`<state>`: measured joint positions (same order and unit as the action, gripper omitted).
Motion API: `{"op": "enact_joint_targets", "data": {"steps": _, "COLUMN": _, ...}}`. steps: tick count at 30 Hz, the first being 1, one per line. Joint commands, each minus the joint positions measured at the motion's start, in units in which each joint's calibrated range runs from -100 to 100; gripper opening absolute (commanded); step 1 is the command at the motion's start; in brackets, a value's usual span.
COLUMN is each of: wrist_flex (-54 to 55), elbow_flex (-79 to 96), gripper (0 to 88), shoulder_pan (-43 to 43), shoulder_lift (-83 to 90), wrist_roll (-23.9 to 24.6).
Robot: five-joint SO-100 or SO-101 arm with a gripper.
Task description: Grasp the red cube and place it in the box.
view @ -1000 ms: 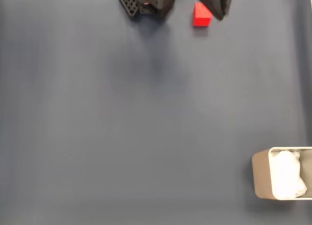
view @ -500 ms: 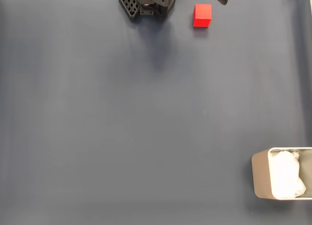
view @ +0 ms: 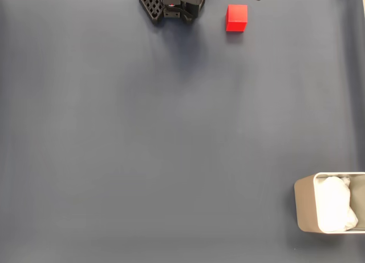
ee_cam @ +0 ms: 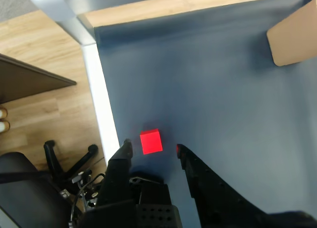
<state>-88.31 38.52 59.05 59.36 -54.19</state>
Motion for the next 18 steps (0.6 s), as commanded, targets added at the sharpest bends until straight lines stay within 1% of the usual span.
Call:
{"op": "enact_joint_targets", "data": {"steps": 1, "wrist_flex": 0.9, "elbow_flex": 1.3, "gripper": 24.2, "shoulder_pan": 0.8, "shoulder_lift": 1.3, "wrist_roll": -1.6}}
{"op": "enact_joint_targets", "data": {"steps": 7, "wrist_flex": 1.9, "elbow_flex": 5.6, "gripper": 28.0, "shoulder_pan": 0.8, "shoulder_lift": 3.2, "wrist_roll": -3.4}}
{"op": "enact_joint_targets", "data": {"steps": 18, "wrist_flex": 7.3, "elbow_flex": 15.5, "gripper": 30.9, "shoulder_pan": 2.1, "shoulder_lift": 6.0, "wrist_roll": -4.2}}
